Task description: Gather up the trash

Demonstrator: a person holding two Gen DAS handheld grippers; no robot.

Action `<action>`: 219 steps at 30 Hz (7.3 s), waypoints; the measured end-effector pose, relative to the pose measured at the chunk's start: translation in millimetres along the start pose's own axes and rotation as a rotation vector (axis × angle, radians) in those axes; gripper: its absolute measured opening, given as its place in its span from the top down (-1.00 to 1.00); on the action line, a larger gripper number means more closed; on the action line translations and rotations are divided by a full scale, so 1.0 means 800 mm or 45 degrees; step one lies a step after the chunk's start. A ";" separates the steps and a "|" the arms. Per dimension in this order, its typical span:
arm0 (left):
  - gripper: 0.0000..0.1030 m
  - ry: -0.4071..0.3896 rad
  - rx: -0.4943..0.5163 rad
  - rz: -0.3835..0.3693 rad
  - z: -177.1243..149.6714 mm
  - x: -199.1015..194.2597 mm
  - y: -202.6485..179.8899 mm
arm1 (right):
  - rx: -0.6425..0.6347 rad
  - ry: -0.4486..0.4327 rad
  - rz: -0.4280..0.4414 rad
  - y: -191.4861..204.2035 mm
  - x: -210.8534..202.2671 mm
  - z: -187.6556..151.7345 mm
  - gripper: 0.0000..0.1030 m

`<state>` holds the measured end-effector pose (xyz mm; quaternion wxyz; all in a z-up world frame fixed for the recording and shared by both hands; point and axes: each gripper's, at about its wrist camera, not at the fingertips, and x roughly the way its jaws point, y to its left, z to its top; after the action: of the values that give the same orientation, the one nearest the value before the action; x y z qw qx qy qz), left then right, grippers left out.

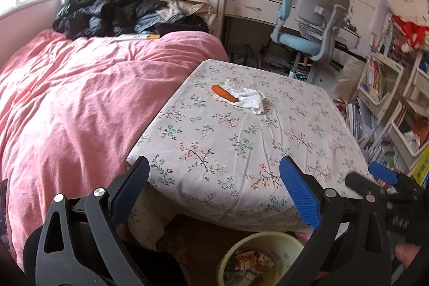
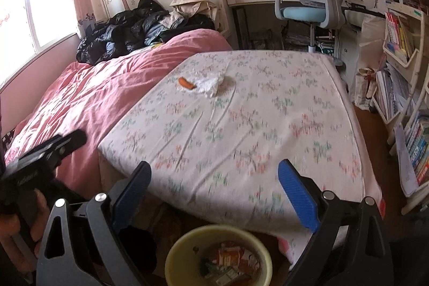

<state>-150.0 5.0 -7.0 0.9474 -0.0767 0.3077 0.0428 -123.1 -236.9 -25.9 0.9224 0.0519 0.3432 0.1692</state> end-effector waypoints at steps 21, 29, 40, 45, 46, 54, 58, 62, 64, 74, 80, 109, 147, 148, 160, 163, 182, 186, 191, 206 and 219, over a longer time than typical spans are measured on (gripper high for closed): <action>-0.74 0.106 -0.109 0.053 0.145 0.150 0.040 | 0.048 0.196 -0.006 0.001 0.277 0.158 -0.50; -0.40 0.327 -0.158 -0.023 0.175 0.300 0.018 | -0.103 0.268 0.014 0.013 0.327 0.167 0.28; -0.36 0.438 -0.187 -0.056 0.159 0.350 0.019 | -0.166 0.354 0.210 0.010 0.278 0.139 0.84; -0.36 0.464 -0.105 -0.131 0.153 0.351 -0.005 | -0.202 0.371 0.233 0.022 0.248 0.136 0.84; -0.36 0.472 -0.082 -0.158 0.153 0.350 -0.011 | -0.199 0.374 0.242 0.022 0.245 0.136 0.84; -0.35 0.537 0.037 -0.091 0.131 0.359 -0.026 | -0.087 0.384 0.273 0.006 0.249 0.127 0.84; -0.35 0.537 0.009 -0.055 0.136 0.358 -0.012 | -0.001 0.371 0.269 -0.017 0.247 0.129 0.84; -0.35 0.524 -0.043 -0.068 0.144 0.348 0.006 | 0.046 0.347 0.257 -0.033 0.242 0.132 0.84; -0.35 0.536 -0.022 -0.056 0.141 0.351 0.005 | 0.060 0.343 0.260 -0.038 0.241 0.132 0.84; 0.68 0.508 0.207 0.023 0.127 0.359 -0.031 | 0.048 0.319 0.256 -0.040 0.231 0.134 0.84; 0.72 0.382 0.145 -0.022 0.142 0.311 -0.027 | 0.112 0.253 0.268 -0.049 0.199 0.135 0.84; 0.72 0.205 0.269 -0.126 0.006 0.082 -0.059 | -0.134 0.399 0.230 0.015 0.010 -0.043 0.81; -0.84 -0.112 0.268 0.124 -0.040 -0.016 -0.052 | -0.022 -0.059 -0.147 -0.012 -0.031 -0.025 -0.85; -0.86 -0.144 0.265 0.136 -0.037 -0.021 -0.052 | -0.038 -0.064 -0.163 -0.009 -0.031 -0.025 -0.85; -0.86 -0.224 0.197 0.193 -0.022 -0.039 -0.038 | -0.107 -0.134 -0.229 0.000 -0.035 -0.024 -0.85; -0.86 -0.226 0.198 0.195 -0.023 -0.037 -0.038 | -0.109 -0.135 -0.231 0.000 -0.035 -0.024 -0.85; -0.86 -0.231 0.185 0.204 -0.023 -0.036 -0.032 | -0.126 -0.119 -0.245 0.005 -0.031 -0.028 -0.85; -0.86 -0.225 0.178 0.210 -0.021 -0.036 -0.029 | -0.130 -0.118 -0.247 0.006 -0.031 -0.029 -0.85; -0.86 -0.225 0.165 0.214 -0.020 -0.037 -0.026 | -0.130 -0.119 -0.248 0.005 -0.031 -0.029 -0.85; -0.86 -0.195 0.153 0.145 -0.001 -0.037 -0.038 | -0.076 -0.106 -0.208 -0.008 -0.038 -0.016 -0.85; -0.86 -0.144 0.200 0.252 0.041 -0.010 -0.042 | -0.041 -0.124 -0.094 -0.006 0.004 0.043 -0.85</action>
<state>-132.9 -22.9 28.1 0.9575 0.0308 0.2624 0.1159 -97.0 -239.9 -2.5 0.9443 0.0327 0.2969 0.1379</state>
